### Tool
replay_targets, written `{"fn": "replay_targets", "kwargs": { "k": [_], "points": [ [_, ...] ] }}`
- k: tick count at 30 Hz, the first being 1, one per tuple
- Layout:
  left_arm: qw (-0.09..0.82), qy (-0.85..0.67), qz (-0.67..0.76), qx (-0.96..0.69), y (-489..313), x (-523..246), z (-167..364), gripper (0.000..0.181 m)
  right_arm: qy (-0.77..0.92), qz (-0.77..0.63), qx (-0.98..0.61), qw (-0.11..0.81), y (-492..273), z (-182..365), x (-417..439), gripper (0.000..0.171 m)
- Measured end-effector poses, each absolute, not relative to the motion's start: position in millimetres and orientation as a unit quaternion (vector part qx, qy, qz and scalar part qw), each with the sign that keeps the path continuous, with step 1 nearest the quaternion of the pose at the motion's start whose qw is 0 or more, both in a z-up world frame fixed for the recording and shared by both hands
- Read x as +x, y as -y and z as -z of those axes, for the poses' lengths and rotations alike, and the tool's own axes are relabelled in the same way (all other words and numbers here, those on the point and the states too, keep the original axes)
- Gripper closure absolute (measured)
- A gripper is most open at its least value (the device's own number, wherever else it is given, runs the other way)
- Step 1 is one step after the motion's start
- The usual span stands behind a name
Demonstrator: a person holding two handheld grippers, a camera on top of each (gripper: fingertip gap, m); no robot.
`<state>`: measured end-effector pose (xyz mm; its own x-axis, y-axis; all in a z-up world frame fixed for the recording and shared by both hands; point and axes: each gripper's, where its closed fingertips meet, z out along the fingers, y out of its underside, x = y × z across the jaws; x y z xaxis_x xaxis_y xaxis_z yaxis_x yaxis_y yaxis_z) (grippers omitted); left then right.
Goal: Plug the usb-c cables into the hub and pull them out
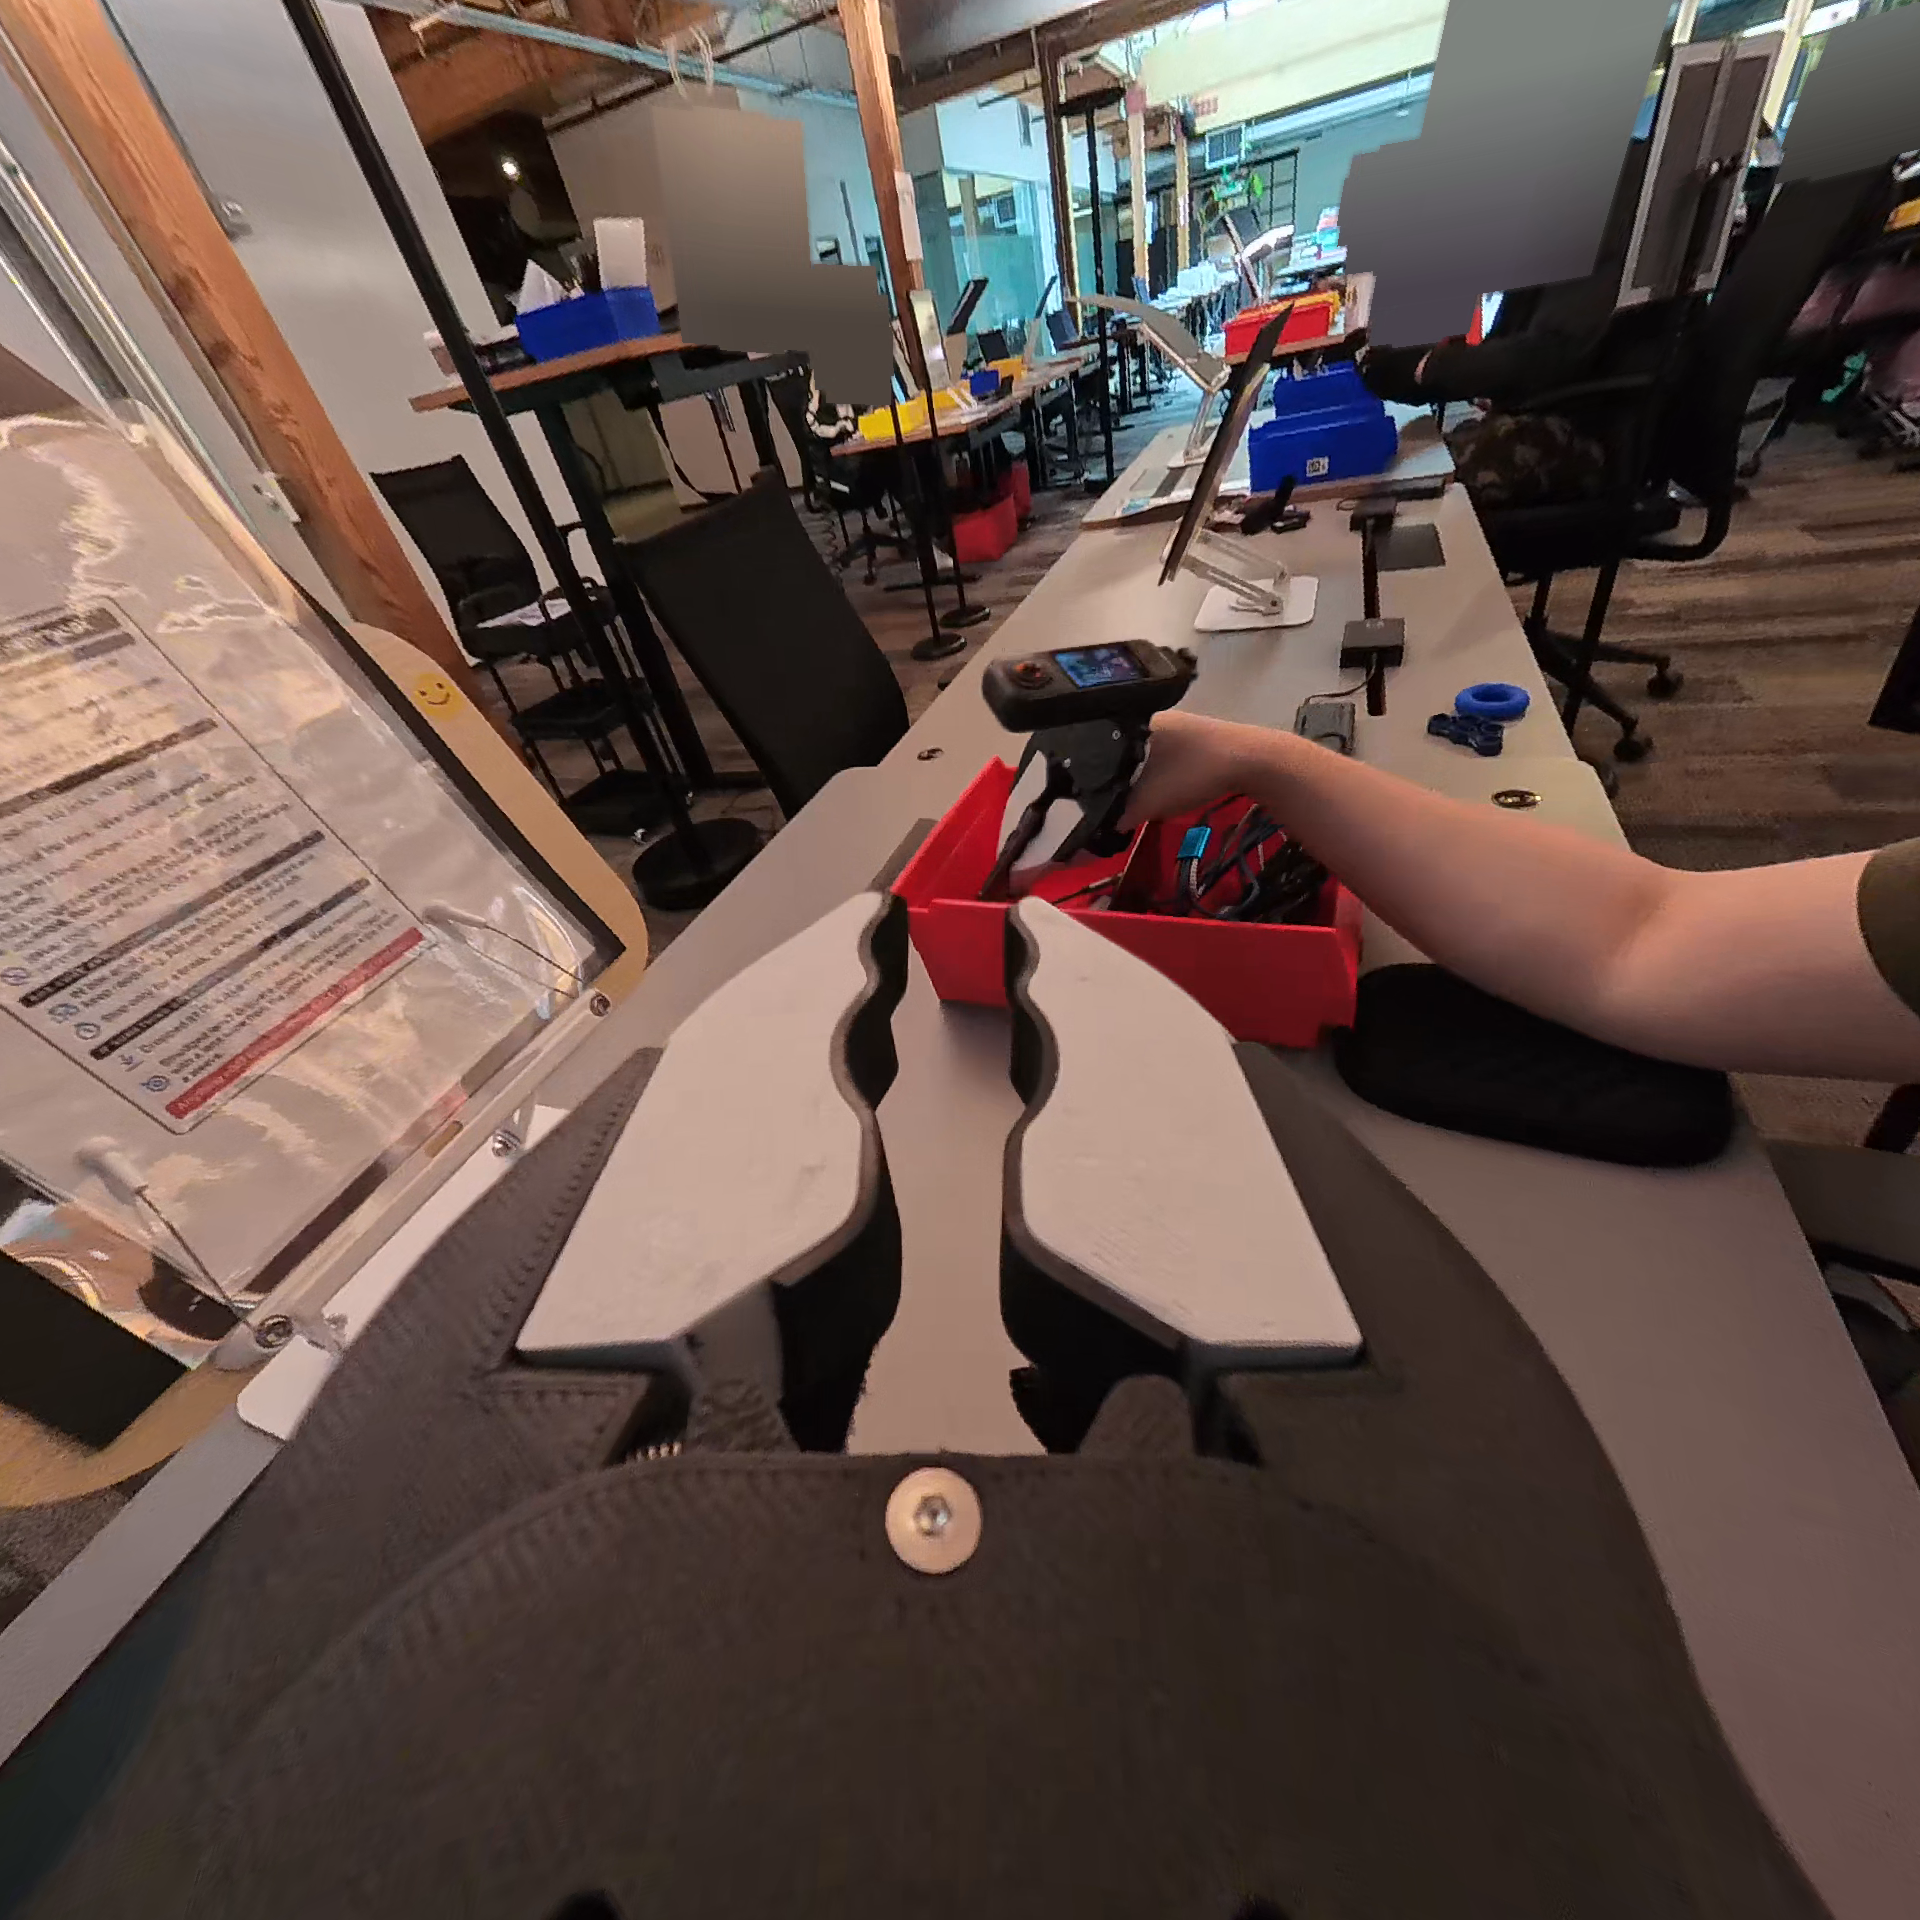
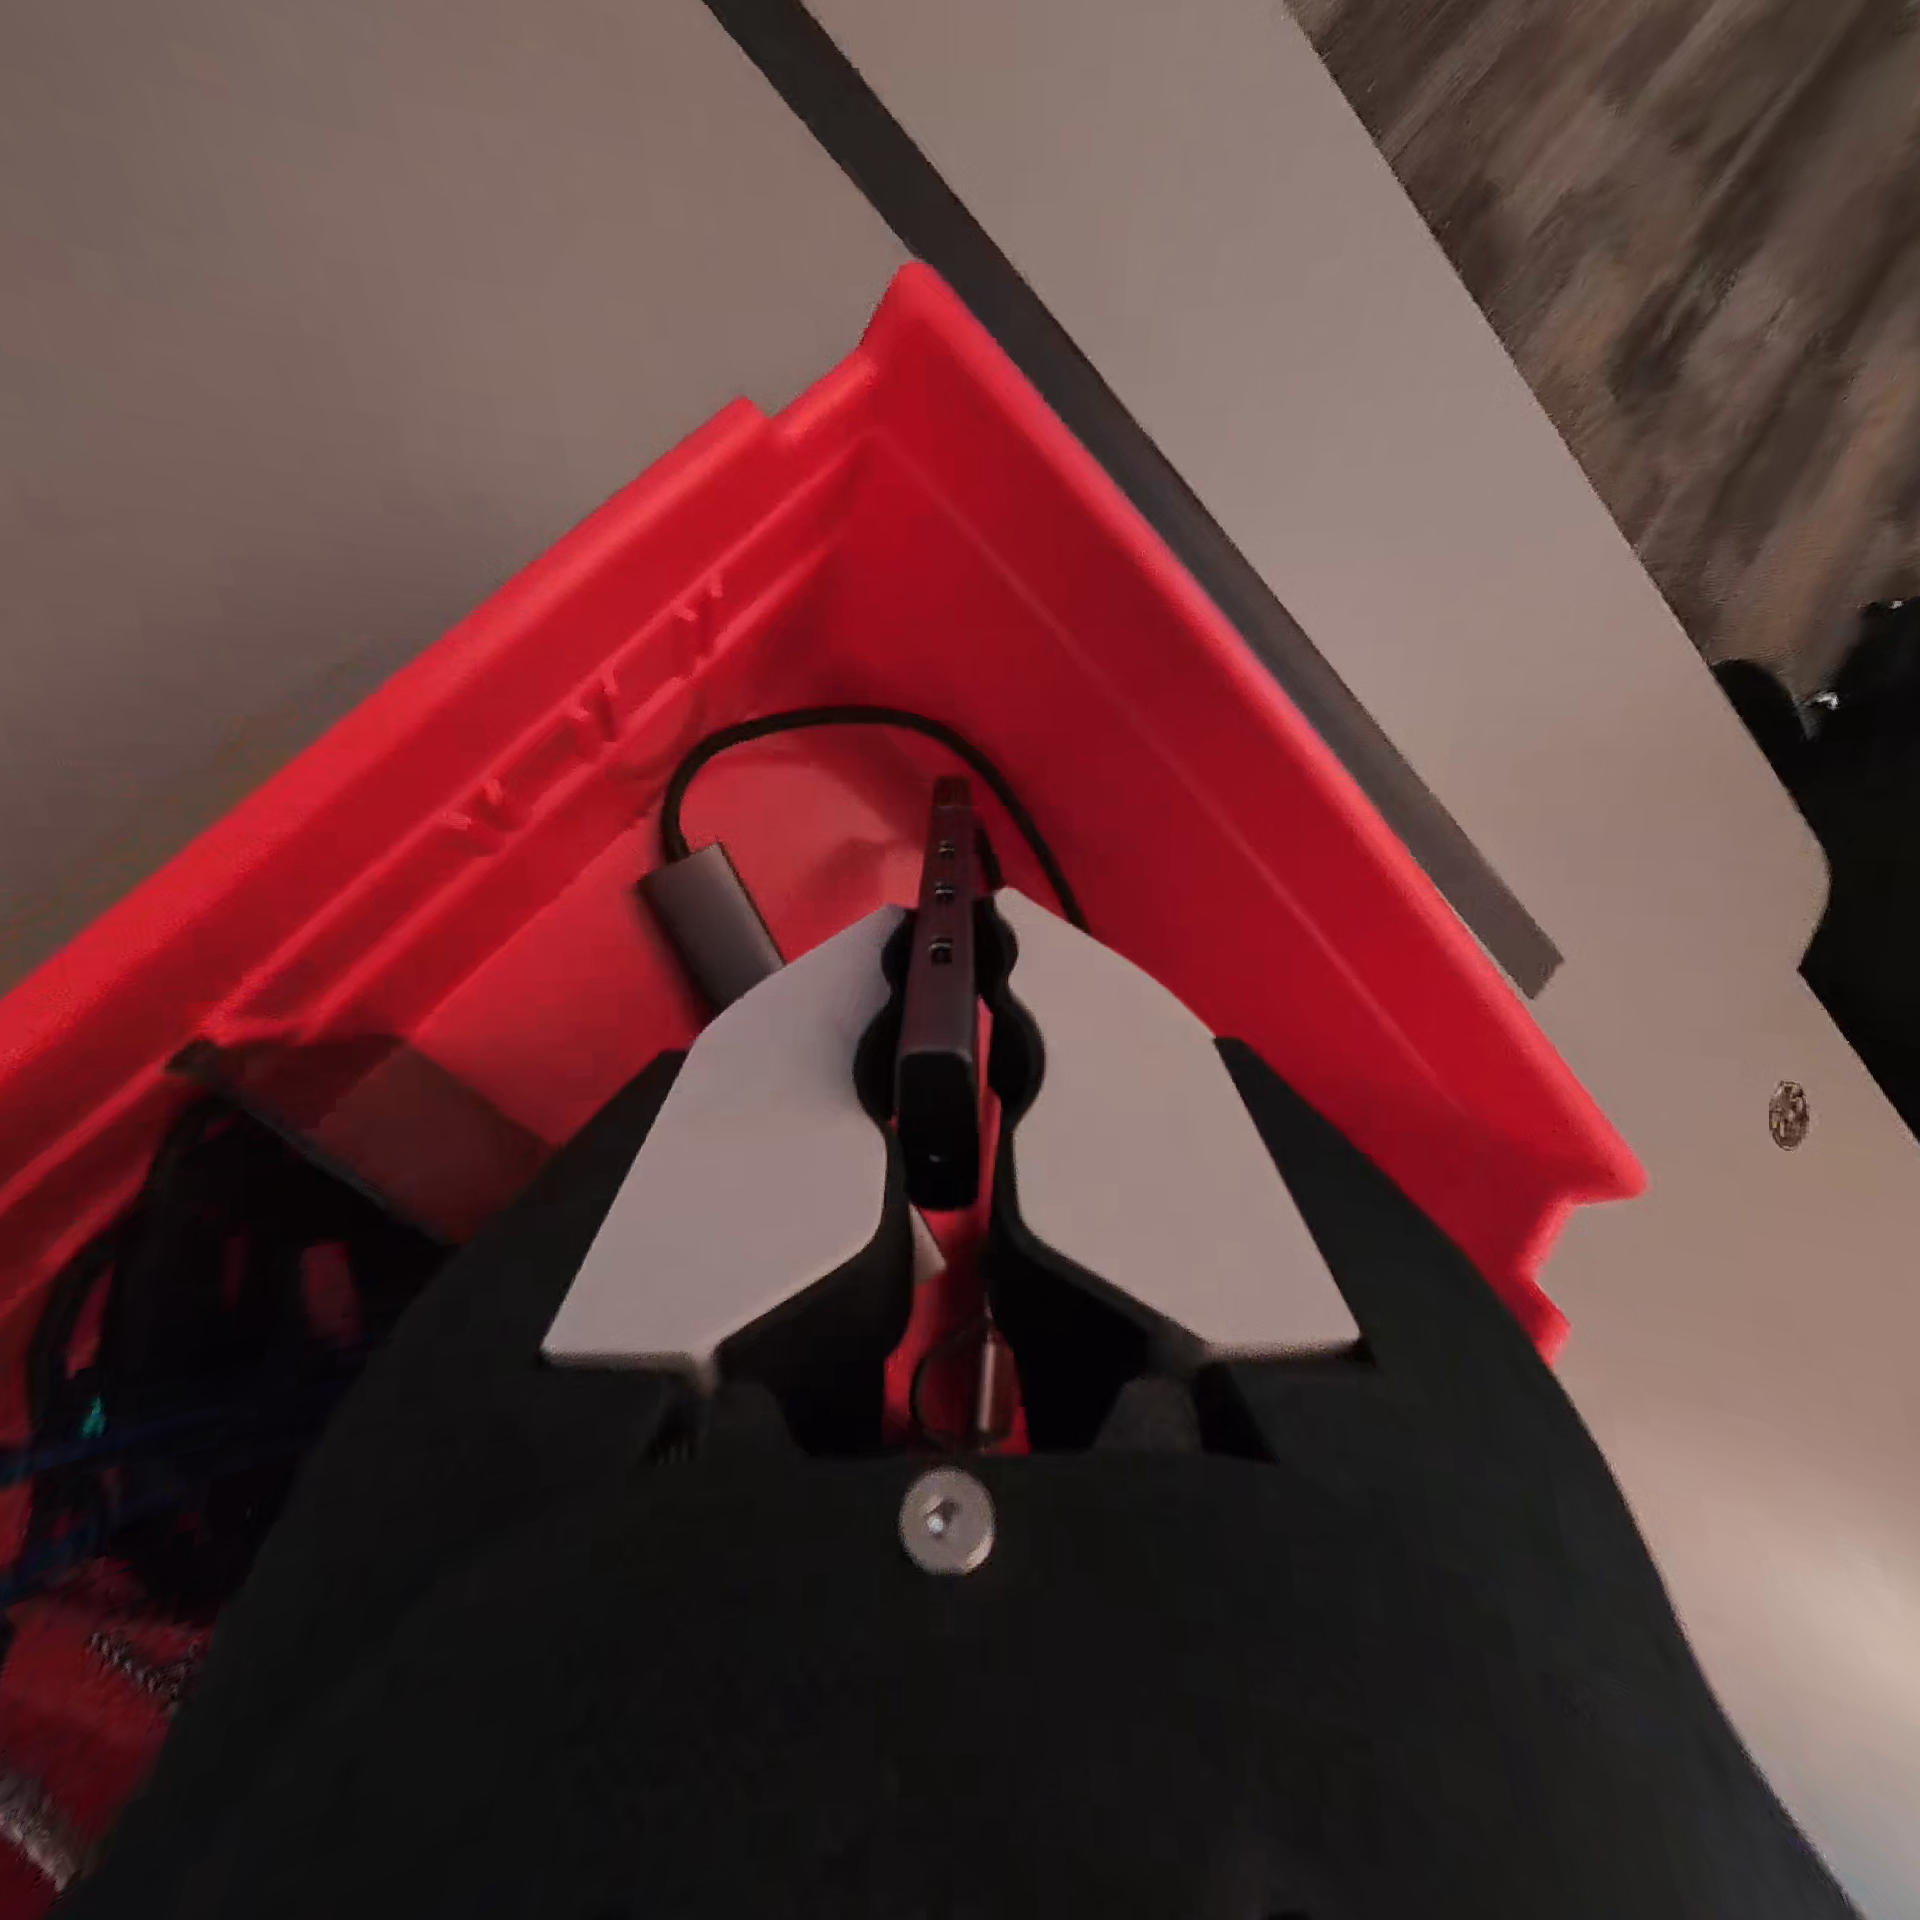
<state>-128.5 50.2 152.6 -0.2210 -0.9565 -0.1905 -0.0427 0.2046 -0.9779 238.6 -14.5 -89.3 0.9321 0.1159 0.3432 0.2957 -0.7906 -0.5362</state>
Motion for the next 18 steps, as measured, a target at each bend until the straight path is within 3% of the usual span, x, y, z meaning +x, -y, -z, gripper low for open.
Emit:
{"fn": "replay_targets", "kwargs": {
  "k": [6,9,12,18],
  "points": [
    [0.465,-0.618,0.474,-0.422,-55,-129,-148,0.16,0.085,0.117,-0.94,0.307,17,84,231,0.152],
    [0.468,-0.612,0.477,-0.423,-58,-132,-151,0.156,0.025,0.094,-0.942,0.32,29,69,241,0.134],
    [0.469,-0.611,0.475,-0.426,-60,-136,-152,0.154,-0.004,0.05,-0.944,0.328,47,52,238,0.128],
    [0.475,-0.611,0.458,-0.437,-68,-146,-152,0.154,-0.082,0.081,-0.934,0.338,92,19,259,0.132]
  ]
}}
